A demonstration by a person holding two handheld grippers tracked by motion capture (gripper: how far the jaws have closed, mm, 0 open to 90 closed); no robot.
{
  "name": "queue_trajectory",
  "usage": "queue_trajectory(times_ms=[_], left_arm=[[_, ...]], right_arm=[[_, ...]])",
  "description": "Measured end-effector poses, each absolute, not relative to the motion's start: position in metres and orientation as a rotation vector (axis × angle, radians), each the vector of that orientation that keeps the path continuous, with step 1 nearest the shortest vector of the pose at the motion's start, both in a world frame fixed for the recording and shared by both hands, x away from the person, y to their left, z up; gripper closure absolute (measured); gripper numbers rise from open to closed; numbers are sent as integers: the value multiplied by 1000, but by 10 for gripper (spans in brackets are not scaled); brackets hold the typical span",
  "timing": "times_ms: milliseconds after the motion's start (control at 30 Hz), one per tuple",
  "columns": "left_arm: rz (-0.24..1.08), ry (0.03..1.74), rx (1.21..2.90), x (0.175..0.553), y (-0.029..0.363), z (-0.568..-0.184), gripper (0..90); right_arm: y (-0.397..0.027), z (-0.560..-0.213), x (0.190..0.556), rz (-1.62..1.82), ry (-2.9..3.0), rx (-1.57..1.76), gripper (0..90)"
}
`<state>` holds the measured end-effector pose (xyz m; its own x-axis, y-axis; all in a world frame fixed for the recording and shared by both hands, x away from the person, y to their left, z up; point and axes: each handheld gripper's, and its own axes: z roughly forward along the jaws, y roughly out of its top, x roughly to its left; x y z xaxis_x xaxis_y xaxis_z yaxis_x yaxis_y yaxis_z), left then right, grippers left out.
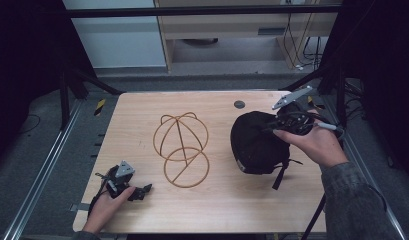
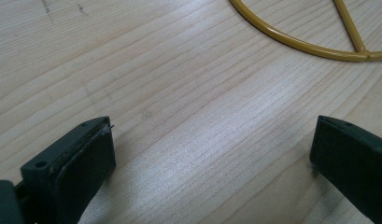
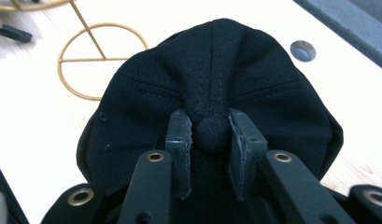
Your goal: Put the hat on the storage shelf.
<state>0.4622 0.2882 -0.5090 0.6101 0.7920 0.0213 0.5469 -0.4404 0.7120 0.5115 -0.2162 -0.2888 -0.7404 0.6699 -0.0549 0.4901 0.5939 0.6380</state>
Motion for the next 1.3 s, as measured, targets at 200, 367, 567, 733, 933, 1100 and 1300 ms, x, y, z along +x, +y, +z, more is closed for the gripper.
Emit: queue_trajectory(times_ms=[200,367,567,733,933,1100,1300], left_arm=[[466,1049,2157,462,288,-509,0],[466,1049,2157,462,288,-509,0],[466,1049,2158,462,288,-509,0],[465,1049,2157,462,288,-509,0],[466,1050,2158,462,288,-509,0],[466,1049,2158,462,288,-509,0],[466,1049,2157,462,288,-509,0]], right_arm=[[-214,-279,507,897,2526,935,722],[-212,-270,504,904,2517,913,722],[-209,-260,502,917,2509,890,722],[-208,-255,500,922,2506,884,722],[-208,-247,499,938,2491,876,722],[-207,-241,498,947,2482,872,722],[-207,-236,496,965,2472,862,723]])
